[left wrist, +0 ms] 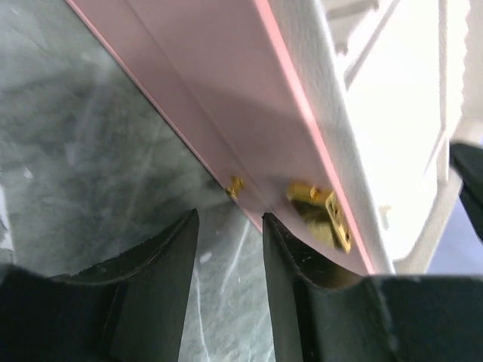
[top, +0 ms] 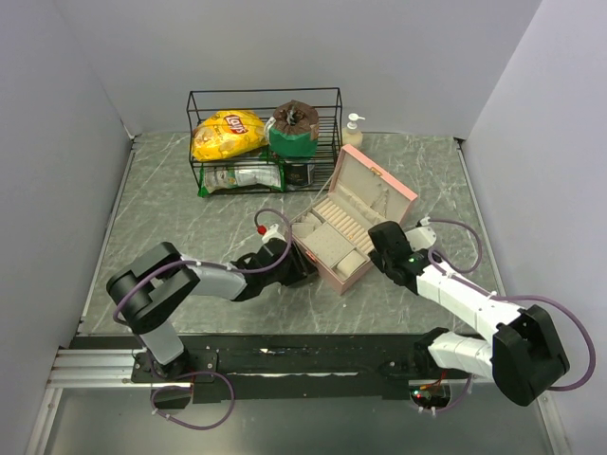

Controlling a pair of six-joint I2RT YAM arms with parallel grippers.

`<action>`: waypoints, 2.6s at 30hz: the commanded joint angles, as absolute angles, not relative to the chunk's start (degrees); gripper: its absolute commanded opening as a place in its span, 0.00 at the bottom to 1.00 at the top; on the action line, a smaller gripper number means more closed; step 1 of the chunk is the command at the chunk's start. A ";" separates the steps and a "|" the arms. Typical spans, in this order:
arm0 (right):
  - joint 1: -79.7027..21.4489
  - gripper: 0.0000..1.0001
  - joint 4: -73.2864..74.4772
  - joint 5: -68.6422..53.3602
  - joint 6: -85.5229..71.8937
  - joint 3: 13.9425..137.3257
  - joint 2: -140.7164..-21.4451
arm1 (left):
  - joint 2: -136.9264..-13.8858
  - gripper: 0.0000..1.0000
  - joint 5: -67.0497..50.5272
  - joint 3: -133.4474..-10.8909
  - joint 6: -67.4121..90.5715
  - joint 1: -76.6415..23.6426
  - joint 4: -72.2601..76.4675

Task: Organize the mixed jewelry

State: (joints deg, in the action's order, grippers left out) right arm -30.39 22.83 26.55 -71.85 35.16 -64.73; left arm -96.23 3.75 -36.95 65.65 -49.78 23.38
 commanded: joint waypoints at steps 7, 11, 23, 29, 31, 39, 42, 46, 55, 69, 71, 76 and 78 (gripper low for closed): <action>-31.29 0.00 24.87 22.76 -68.73 37.53 -66.18 | -84.30 0.47 4.39 -27.87 64.34 -51.15 23.92; -31.20 0.00 25.40 23.73 -65.05 38.41 -65.57 | -76.48 0.49 11.05 -26.72 62.06 -51.77 15.15; -31.20 0.08 18.46 17.58 -40.54 38.14 -63.89 | -55.82 0.62 26.19 -30.58 54.15 -51.86 -5.00; -31.11 0.17 19.95 19.42 -33.33 41.57 -65.65 | -52.30 0.66 29.70 -32.16 51.42 -51.77 -8.61; -30.94 0.20 20.30 19.25 -32.52 42.80 -65.39 | -52.29 0.67 30.06 -32.43 50.19 -51.68 -8.88; -30.94 0.57 20.13 15.74 -36.73 39.82 -58.72 | -53.96 0.69 29.71 -33.75 48.34 -51.68 -9.05; -31.02 0.59 19.16 13.89 -40.68 36.75 -55.73 | -54.58 0.70 29.97 -34.28 47.64 -51.68 -9.23; -31.11 0.56 19.16 10.81 -45.61 33.93 -54.84 | -55.20 0.71 30.32 -34.72 47.11 -51.77 -9.58; -31.38 0.42 19.25 10.37 -48.87 31.11 -56.34 | -55.81 0.72 30.85 -35.24 46.76 -51.77 -10.20; -31.46 0.13 19.87 10.99 -37.98 35.86 -61.52 | -56.95 0.74 31.55 -35.86 45.79 -51.77 -11.42; -31.47 0.12 20.12 11.34 -35.43 37.44 -62.40 | -56.52 0.74 31.81 -35.86 45.79 -51.68 -11.86; -31.55 0.12 19.17 11.08 -28.94 40.51 -64.86 | -55.38 0.76 33.05 -35.77 45.62 -51.77 -13.01; -31.46 0.12 18.54 11.42 -27.25 41.13 -66.00 | -55.02 0.77 33.40 -35.68 45.35 -51.68 -13.18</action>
State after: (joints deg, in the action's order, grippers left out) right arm -31.00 21.50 11.03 -34.17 37.45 -64.34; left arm -56.73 31.09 -33.78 46.94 -51.59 -12.34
